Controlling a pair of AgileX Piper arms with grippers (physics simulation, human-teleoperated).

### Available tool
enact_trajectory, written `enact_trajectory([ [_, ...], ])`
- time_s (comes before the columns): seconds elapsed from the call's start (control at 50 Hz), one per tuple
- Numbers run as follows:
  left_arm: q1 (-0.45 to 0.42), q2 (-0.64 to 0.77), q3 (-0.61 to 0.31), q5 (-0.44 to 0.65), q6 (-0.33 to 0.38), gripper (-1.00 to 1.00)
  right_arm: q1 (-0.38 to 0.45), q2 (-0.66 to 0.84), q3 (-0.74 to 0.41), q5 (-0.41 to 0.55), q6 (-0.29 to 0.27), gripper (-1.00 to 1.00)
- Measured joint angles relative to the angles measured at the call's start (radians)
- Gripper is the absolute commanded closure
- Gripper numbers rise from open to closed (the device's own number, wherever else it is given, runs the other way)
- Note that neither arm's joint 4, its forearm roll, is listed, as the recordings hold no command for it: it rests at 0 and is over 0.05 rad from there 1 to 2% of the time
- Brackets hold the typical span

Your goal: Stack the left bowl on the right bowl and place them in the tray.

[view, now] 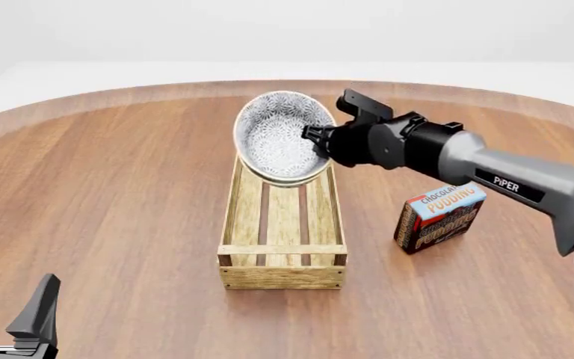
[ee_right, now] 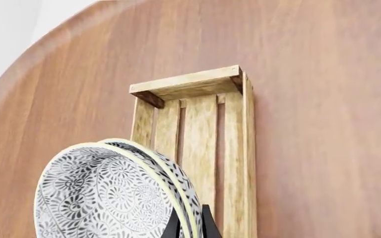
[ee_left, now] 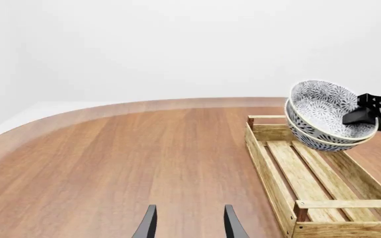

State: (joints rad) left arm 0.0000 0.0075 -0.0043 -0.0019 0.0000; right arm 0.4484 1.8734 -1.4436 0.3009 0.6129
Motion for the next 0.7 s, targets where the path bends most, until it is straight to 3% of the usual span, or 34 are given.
enact_trajectory([
  [0.7, 0.000, 0.000, 0.000, 0.000, 0.000, -1.00, 0.009, 0.038, 0.082, -0.083, 0.057, 1.00],
])
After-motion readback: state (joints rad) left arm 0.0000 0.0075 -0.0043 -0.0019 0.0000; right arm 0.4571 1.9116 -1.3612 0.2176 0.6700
